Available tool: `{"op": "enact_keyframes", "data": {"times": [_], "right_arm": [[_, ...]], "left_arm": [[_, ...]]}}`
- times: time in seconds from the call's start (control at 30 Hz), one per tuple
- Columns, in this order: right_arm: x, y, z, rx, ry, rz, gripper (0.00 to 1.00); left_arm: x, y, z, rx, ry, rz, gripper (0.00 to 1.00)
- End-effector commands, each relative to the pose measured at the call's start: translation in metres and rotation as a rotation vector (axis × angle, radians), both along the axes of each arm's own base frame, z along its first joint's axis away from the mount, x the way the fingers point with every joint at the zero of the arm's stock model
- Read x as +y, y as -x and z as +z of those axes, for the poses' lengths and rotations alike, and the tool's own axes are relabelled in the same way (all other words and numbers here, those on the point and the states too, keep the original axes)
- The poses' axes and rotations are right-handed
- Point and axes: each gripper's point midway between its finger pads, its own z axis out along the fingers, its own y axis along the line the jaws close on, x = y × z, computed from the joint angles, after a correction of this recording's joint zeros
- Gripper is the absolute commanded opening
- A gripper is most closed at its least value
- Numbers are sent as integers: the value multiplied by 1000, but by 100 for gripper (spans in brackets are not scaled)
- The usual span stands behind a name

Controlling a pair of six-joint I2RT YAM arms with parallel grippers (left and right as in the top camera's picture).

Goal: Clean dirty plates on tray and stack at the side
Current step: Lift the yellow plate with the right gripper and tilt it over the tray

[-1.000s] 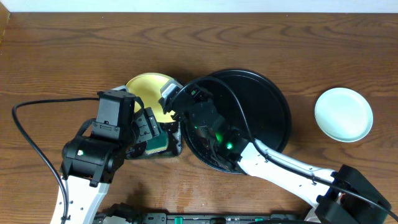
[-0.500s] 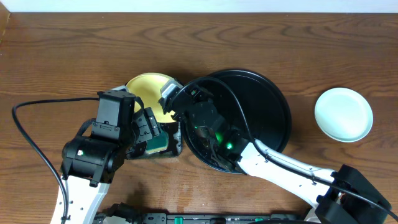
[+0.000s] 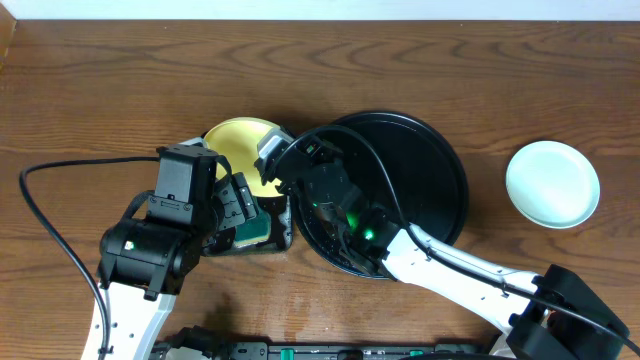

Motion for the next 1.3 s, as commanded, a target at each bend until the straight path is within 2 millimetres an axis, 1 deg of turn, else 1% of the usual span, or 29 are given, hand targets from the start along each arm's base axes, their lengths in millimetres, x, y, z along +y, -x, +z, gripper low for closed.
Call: {"op": "enact_keyframes", "data": {"times": [0.0,0.47,0.57,0.6,0.67,0.7,0.73,0.77,0.8,0.83,0.87,0.9,0.93,0.97,1.0,1.03,1.07,1.1,1.13,1.17,1.2,1.27], "right_arm": [[0,3,20,-36,-24,-2,1],[1,3,20,-36,-24,-1,1],[0,3,20,-58,12,-2,1],[-6,0,21,-79,42,-32,1],[-26,-11,28,-110,49,-166,1],[-31,-13,31,-102,7,-202,1],[-24,-10,30,-82,-24,-163,1],[-10,-2,24,-83,25,-73,1],[-5,2,20,-123,129,-24,1],[-11,-1,20,-157,194,-56,1],[-23,-7,25,-169,192,-136,1],[-32,-11,31,-154,115,-204,1],[-30,-10,32,-136,70,-204,1],[-22,-5,27,-129,91,-154,1],[-19,-3,24,-143,143,-129,1],[-23,-4,25,-154,165,-156,1],[-29,-7,28,-142,118,-203,1],[-30,-7,31,-98,6,-226,1],[-22,-2,29,-66,-31,-177,1],[-16,2,25,-64,-1,-139,1],[-19,0,25,-74,15,-154,1],[-29,-4,27,-51,-45,-222,1]], "left_arm": [[1,-2,5,-11,1,-1,84],[1,-2,5,-11,1,-1,84],[1,-2,5,-11,1,-1,84],[1,-2,5,-11,1,-1,84],[1,-2,5,-11,1,-1,84],[1,-2,5,-11,1,-1,84],[1,-2,5,-11,1,-1,84],[1,-2,5,-11,1,-1,84],[1,-2,5,-11,1,-1,84],[1,-2,5,-11,1,-1,84],[1,-2,5,-11,1,-1,84],[1,-2,5,-11,1,-1,84],[1,-2,5,-11,1,-1,84],[1,-2,5,-11,1,-1,84],[1,-2,5,-11,1,-1,84],[1,-2,5,-11,1,-1,84],[1,-2,5,-11,1,-1,84],[1,-2,5,-11,1,-1,84],[1,-2,5,-11,1,-1,84],[1,-2,5,-11,1,-1,84],[1,-2,5,-11,1,-1,84],[1,-2,5,-11,1,-1,84]]}}
